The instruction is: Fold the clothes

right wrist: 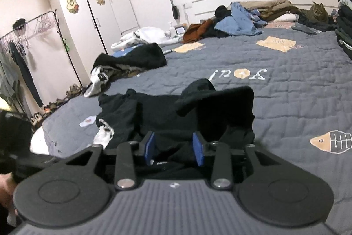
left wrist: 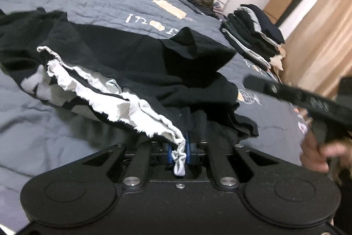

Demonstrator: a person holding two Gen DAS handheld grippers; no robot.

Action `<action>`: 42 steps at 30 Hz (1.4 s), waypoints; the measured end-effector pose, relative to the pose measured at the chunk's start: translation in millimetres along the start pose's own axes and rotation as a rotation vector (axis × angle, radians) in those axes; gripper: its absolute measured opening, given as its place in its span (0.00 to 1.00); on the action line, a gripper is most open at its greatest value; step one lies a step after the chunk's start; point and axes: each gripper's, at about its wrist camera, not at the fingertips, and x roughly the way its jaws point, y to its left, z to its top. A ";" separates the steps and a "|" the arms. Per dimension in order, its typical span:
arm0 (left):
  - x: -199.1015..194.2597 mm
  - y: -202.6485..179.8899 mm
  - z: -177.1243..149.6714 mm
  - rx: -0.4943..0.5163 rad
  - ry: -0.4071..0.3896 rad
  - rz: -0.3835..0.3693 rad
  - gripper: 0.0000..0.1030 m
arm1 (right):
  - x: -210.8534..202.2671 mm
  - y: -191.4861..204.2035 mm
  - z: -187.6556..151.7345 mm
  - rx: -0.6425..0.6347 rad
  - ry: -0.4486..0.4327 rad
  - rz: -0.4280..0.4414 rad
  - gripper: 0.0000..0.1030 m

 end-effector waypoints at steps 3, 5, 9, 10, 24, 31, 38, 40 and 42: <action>-21.4 -3.7 -7.3 0.034 0.029 -0.016 0.10 | -4.4 1.5 2.6 -0.002 -0.015 0.008 0.37; -35.8 -2.4 -18.0 0.041 0.066 -0.031 0.10 | -5.3 3.2 4.2 -0.007 -0.017 -0.004 0.41; -51.2 6.8 -40.8 0.044 0.124 -0.031 0.10 | -3.8 2.0 5.4 -0.013 -0.021 -0.061 0.48; -50.7 12.3 -45.0 0.026 0.130 -0.029 0.10 | -1.7 2.2 4.2 -0.022 -0.012 -0.073 0.50; -35.2 16.2 -49.2 0.017 0.125 0.005 0.11 | 19.1 -44.9 -8.6 0.229 0.134 -0.122 0.58; -31.5 12.9 -50.6 0.022 0.128 0.018 0.11 | 44.9 -47.5 -4.2 0.293 0.084 -0.093 0.61; -29.8 16.2 -50.7 0.022 0.138 0.031 0.11 | 90.6 -37.1 -5.7 0.259 0.171 -0.138 0.61; -29.6 17.4 -50.8 0.021 0.141 0.033 0.11 | 100.2 -36.5 -12.1 0.256 0.191 -0.175 0.60; -29.7 18.5 -50.6 0.020 0.143 0.035 0.11 | 106.5 -38.5 -20.4 0.313 0.190 -0.202 0.50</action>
